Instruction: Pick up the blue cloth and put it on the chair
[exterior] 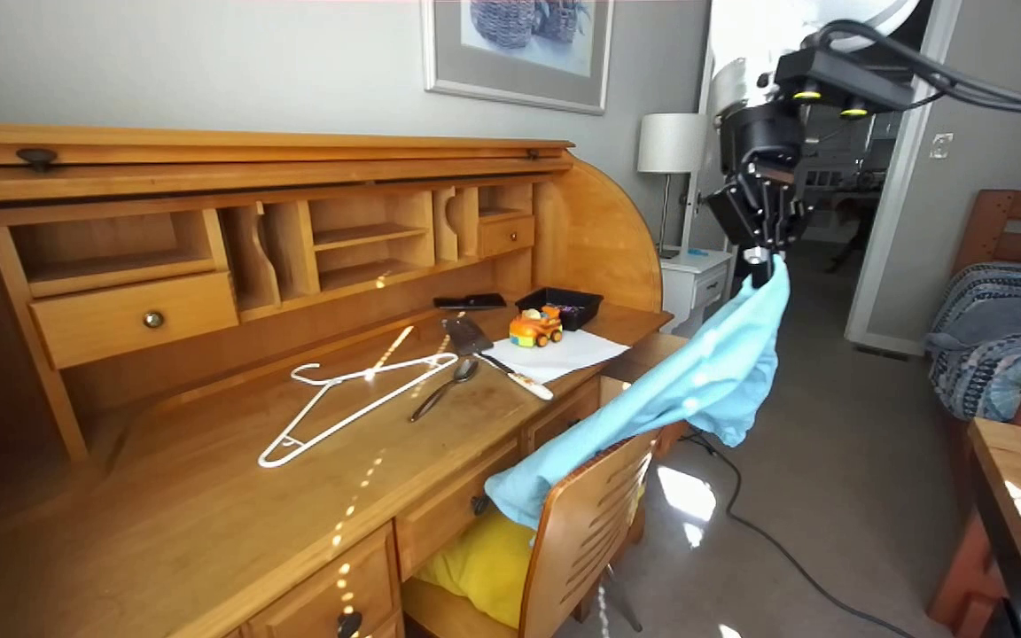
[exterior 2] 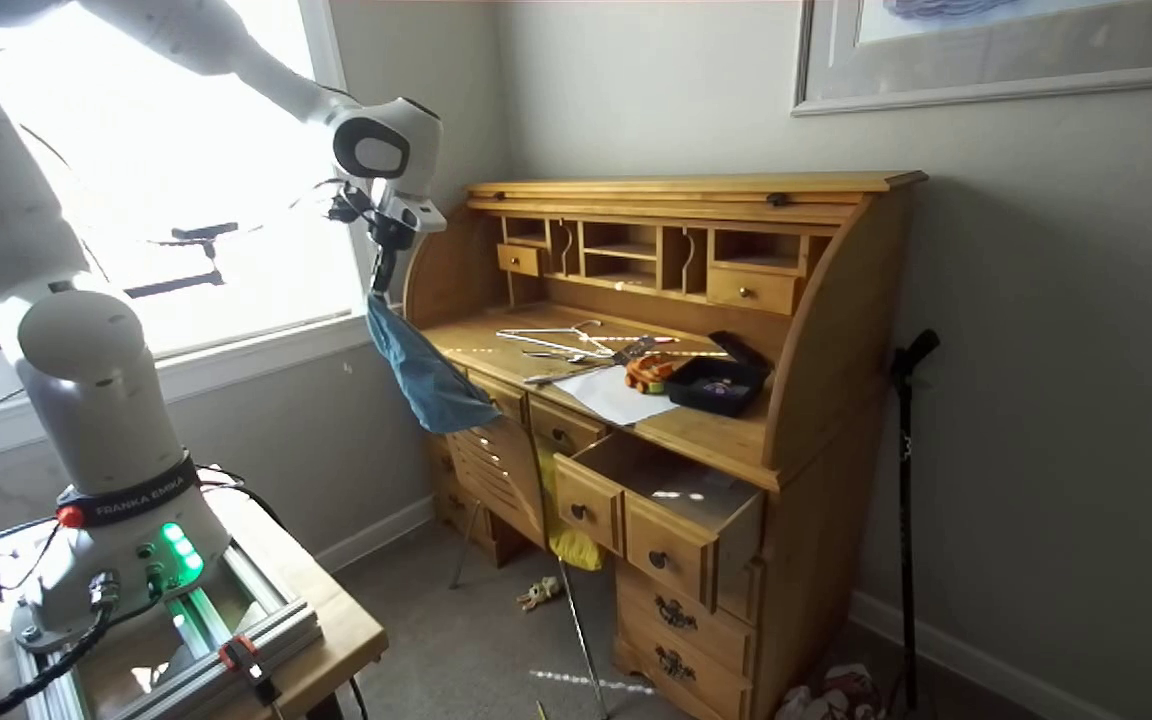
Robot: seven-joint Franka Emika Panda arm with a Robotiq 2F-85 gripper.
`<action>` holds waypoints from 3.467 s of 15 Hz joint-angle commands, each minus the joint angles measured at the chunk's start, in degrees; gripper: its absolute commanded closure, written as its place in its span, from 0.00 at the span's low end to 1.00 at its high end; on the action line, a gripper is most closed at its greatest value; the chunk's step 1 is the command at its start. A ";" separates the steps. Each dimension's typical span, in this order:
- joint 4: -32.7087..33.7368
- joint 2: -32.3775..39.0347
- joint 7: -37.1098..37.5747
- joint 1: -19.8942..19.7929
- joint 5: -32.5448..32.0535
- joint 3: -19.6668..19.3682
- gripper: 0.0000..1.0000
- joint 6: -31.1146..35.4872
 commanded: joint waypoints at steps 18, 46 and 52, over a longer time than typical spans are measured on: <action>-15.28 13.18 18.65 0.24 -4.00 3.06 0.99 16.70; -7.82 20.37 34.67 7.96 -13.26 -3.06 0.24 24.44; -7.01 8.14 29.05 5.93 -10.04 0.22 0.00 15.35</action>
